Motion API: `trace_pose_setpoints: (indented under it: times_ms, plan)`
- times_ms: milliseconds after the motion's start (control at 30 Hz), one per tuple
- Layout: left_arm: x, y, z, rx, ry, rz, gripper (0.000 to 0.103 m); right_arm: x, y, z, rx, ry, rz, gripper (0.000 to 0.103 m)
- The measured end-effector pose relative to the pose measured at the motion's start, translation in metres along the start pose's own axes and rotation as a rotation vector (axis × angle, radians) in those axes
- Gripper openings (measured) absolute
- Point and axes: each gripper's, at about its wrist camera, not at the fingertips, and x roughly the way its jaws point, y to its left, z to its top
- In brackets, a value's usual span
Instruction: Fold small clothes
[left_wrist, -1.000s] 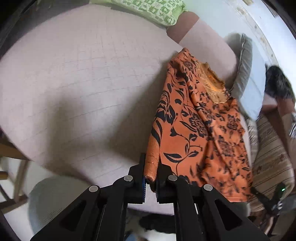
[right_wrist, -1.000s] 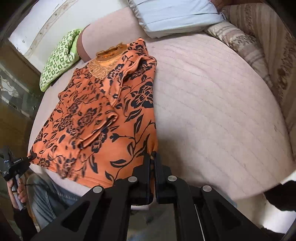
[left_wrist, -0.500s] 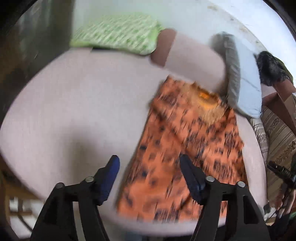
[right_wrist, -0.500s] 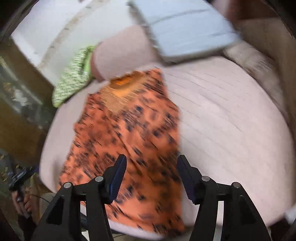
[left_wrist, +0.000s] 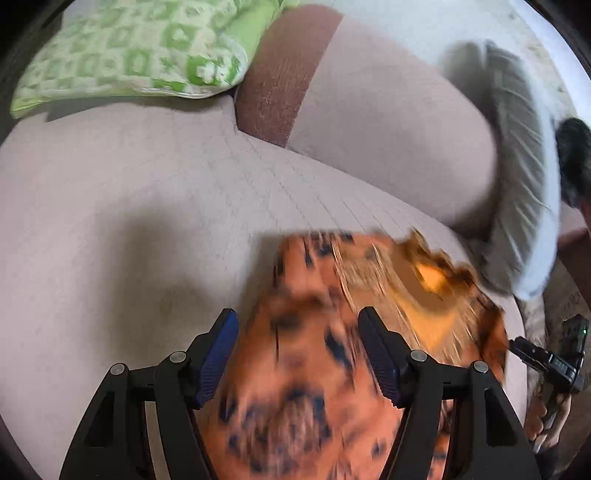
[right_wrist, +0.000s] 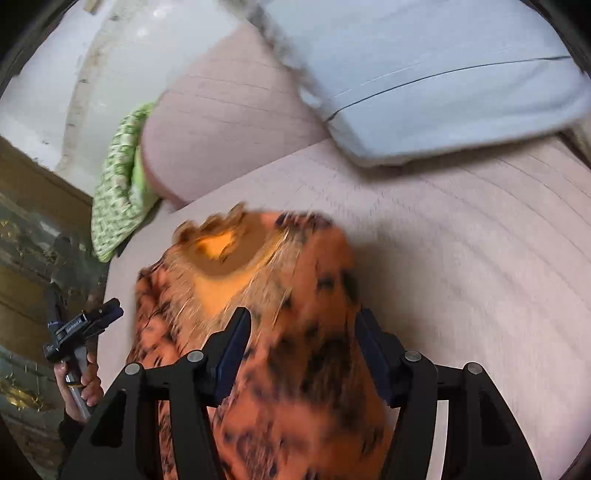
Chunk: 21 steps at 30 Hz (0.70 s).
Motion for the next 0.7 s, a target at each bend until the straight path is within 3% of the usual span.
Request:
trace_pose_setpoints:
  times_ms: [133, 200, 267, 333, 367, 533, 700]
  plan:
    - [0.05, 0.005, 0.029, 0.03, 0.053, 0.011, 0.065, 0.038, 0.001, 0.035, -0.032, 0.027, -0.031, 0.059]
    - [0.072, 0.01, 0.035, 0.015, 0.097, 0.002, 0.045, 0.053, 0.0, 0.044, -0.028, 0.056, -0.035, 0.053]
    - [0.09, 0.013, 0.037, 0.008, 0.147, -0.042, 0.023, 0.066, 0.0, 0.046, -0.047, 0.08, -0.078, 0.031]
    - [0.098, 0.014, 0.04, 0.013, 0.128, -0.036, 0.014, 0.076, -0.002, 0.045, -0.048, 0.102, -0.121, 0.018]
    - [0.098, 0.015, 0.042, 0.004, 0.128, -0.06, 0.009, 0.073, -0.001, 0.043, -0.048, 0.087, -0.118, 0.016]
    - [0.043, 0.015, 0.038, 0.021, 0.022, -0.17, 0.007, 0.028, 0.006, 0.035, -0.052, -0.003, -0.052, 0.014]
    - [-0.064, 0.02, -0.004, 0.051, -0.111, -0.262, 0.007, -0.071, 0.042, -0.013, -0.14, -0.116, 0.031, 0.013]
